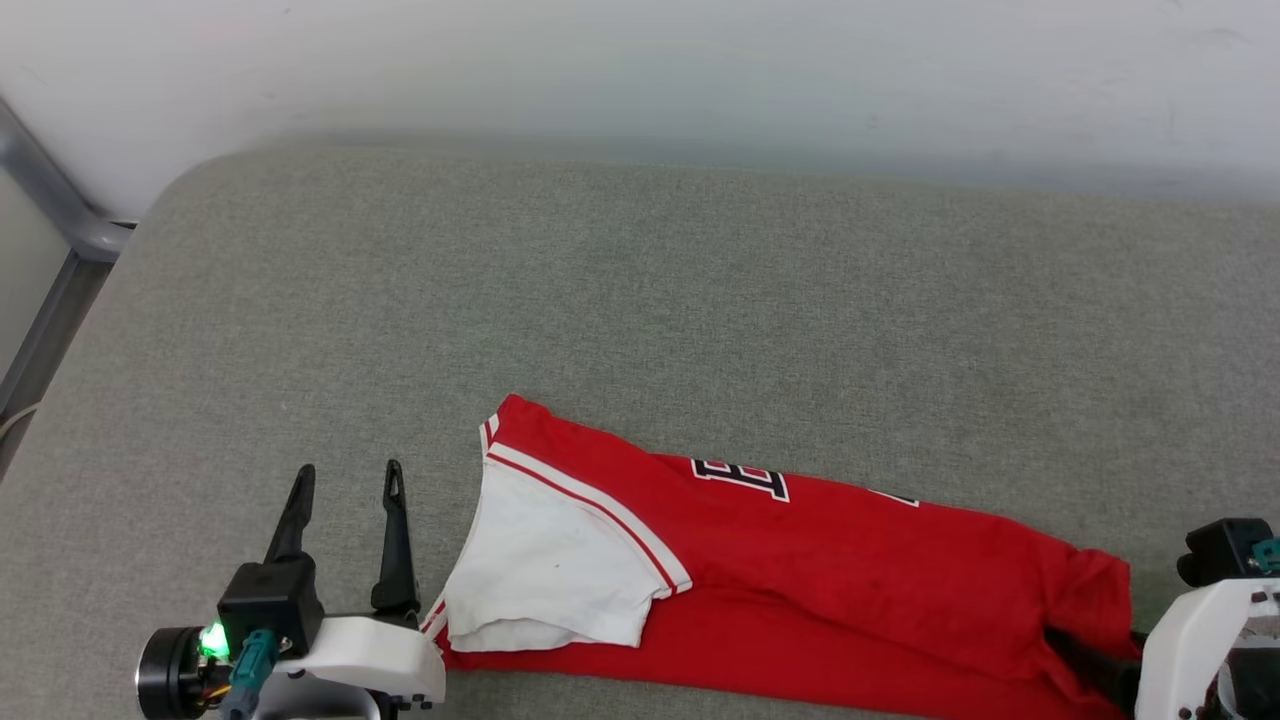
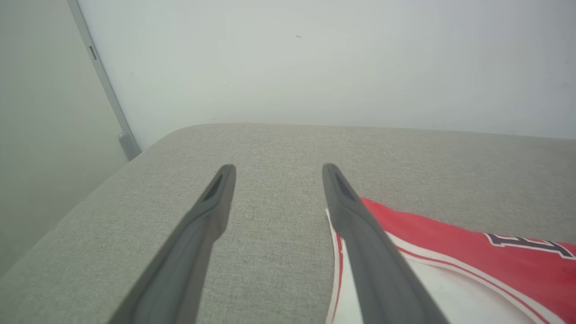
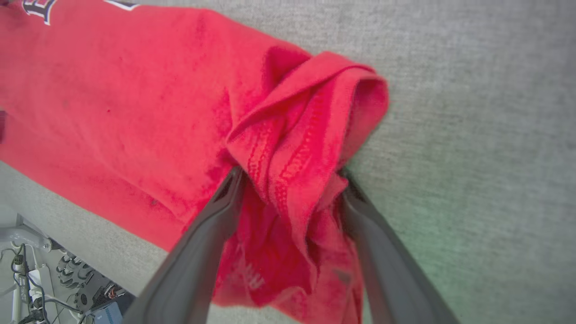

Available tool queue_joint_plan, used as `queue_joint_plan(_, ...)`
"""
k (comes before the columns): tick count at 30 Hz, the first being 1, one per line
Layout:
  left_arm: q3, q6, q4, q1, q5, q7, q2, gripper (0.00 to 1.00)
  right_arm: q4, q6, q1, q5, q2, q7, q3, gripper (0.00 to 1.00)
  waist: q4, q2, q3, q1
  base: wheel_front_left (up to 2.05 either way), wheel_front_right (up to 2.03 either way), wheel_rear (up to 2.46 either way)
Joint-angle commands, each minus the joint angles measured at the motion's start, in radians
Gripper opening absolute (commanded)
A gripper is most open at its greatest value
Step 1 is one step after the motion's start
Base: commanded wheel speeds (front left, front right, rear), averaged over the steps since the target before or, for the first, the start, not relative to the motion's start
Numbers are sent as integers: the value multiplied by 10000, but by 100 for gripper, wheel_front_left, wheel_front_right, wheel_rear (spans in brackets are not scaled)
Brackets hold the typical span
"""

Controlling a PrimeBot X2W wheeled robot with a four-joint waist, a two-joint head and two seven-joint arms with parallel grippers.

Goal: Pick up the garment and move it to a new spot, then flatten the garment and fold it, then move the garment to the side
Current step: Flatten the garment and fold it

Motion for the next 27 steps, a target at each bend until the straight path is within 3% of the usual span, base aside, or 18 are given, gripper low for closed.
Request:
queue_joint_plan(1,249,-226,83,189,268,-24,-255,100,221,-5,-69,145,284,-105,366,100,34,0,16,0,0,0,0)
queue_joint_plan(6,890,-921,340,355,916,-25,-918,100,678,-3,-273,183,394,-703,918,100,83,0,-7,0,0,0,0)
queue_joint_plan(7,1005,-1040,382,378,1047,-25,-1012,100,762,-5,-294,194,372,-878,948,44,83,0,-21,0,0,0,0)
queue_joint_plan(8,1114,-1169,425,417,1170,-25,-1116,100,842,-5,-333,230,334,-1051,968,7,83,0,-43,0,0,0,0)
queue_joint_plan(9,1225,-1285,461,455,1281,-25,-1227,100,929,-3,-379,282,266,-1187,967,0,82,0,-71,0,0,0,0)
queue_joint_plan(16,1912,-1875,585,679,1996,-25,-1694,100,1439,-14,-390,642,-579,-1818,605,0,4,0,-307,0,0,0,0)
queue_joint_plan(27,2655,-2388,715,959,2684,-25,-2131,100,1895,-10,72,829,-1906,-1911,-184,0,-127,0,-590,0,0,0,0)
